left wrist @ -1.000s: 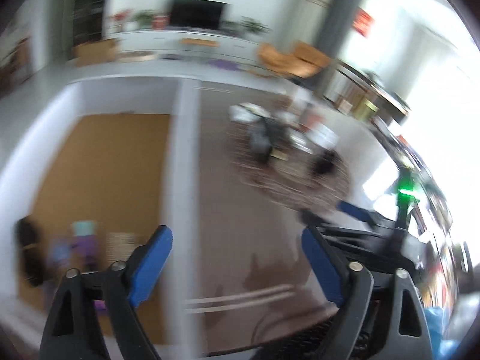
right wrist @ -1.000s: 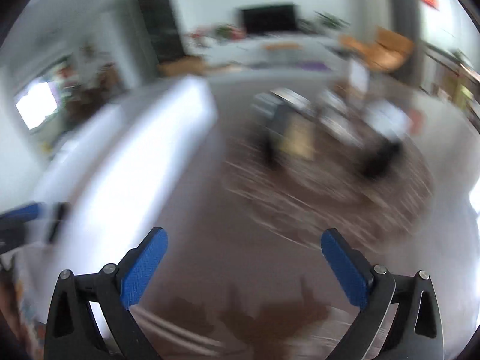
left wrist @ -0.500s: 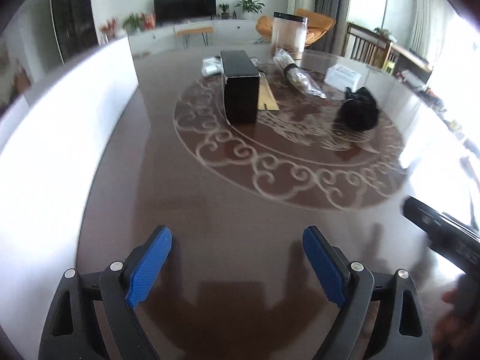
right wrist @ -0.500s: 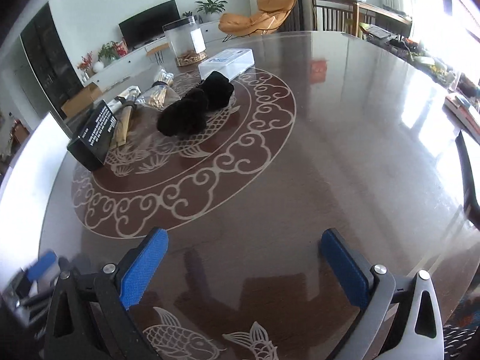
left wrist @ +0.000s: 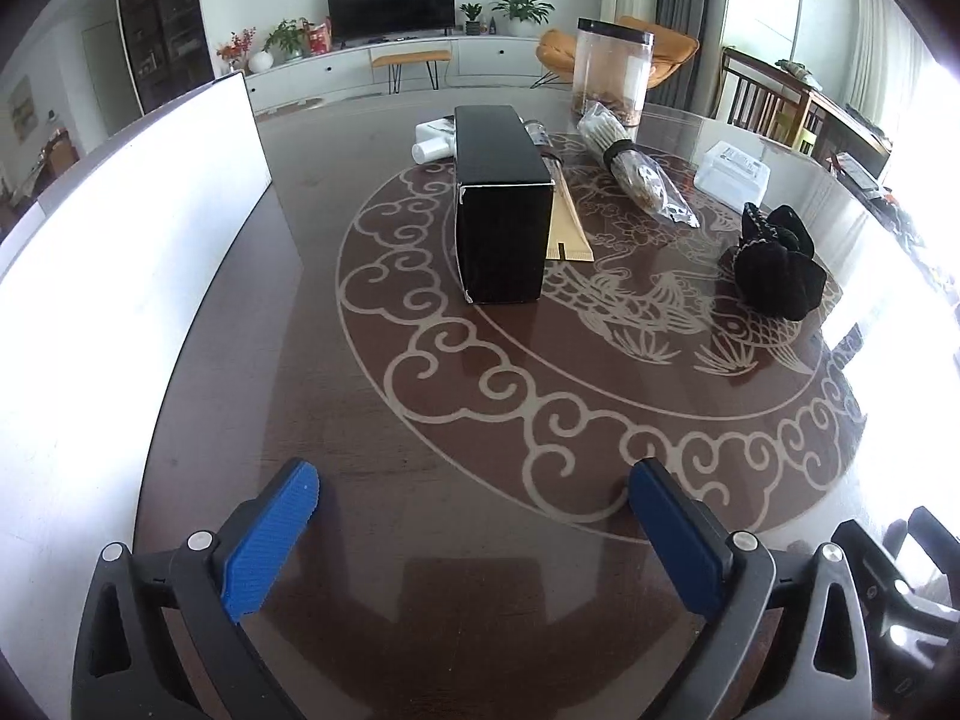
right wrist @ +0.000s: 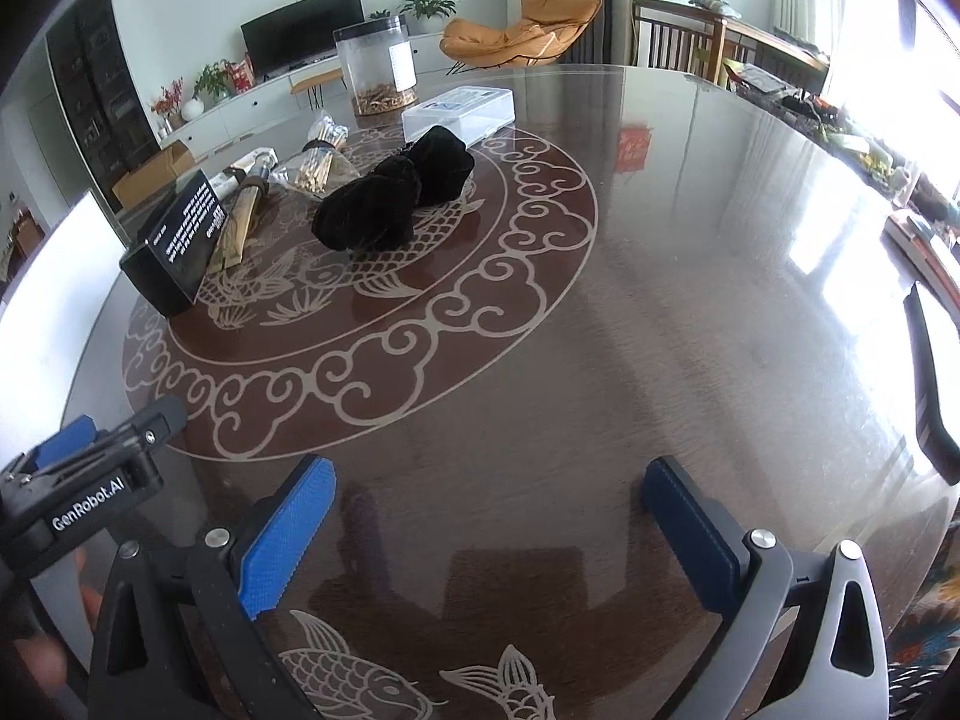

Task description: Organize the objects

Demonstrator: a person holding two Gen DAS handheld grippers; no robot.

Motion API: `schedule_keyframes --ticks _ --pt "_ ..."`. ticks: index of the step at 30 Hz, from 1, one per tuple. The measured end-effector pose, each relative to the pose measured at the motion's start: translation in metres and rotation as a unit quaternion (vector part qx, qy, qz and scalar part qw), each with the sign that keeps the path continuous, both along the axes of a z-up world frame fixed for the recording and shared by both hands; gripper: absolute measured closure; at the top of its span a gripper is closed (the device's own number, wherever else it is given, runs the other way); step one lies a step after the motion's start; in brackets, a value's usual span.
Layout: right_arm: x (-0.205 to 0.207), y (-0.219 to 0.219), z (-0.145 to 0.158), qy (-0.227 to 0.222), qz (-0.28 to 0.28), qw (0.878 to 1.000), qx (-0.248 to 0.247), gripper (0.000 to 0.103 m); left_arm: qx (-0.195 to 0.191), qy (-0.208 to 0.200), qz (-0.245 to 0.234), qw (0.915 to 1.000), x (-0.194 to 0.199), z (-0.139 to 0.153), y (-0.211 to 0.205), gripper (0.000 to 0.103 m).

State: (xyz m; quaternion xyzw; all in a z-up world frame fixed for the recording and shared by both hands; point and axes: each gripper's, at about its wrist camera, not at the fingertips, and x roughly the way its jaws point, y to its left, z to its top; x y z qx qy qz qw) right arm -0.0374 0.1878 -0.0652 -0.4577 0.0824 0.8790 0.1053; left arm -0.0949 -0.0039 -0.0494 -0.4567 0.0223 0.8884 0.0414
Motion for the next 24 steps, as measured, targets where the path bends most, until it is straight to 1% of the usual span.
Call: schedule_keyframes --ticks 7,24 --pt "-0.001 -0.0055 -0.0019 -0.011 0.003 1.0 0.025 0.0 0.0 0.0 0.0 1.0 0.0 -0.0001 -0.0001 0.0" --pt "-0.0015 -0.0053 -0.0026 -0.01 0.0 1.0 0.025 0.0 0.0 0.0 0.0 1.0 -0.0001 -0.0003 -0.0003 0.0"
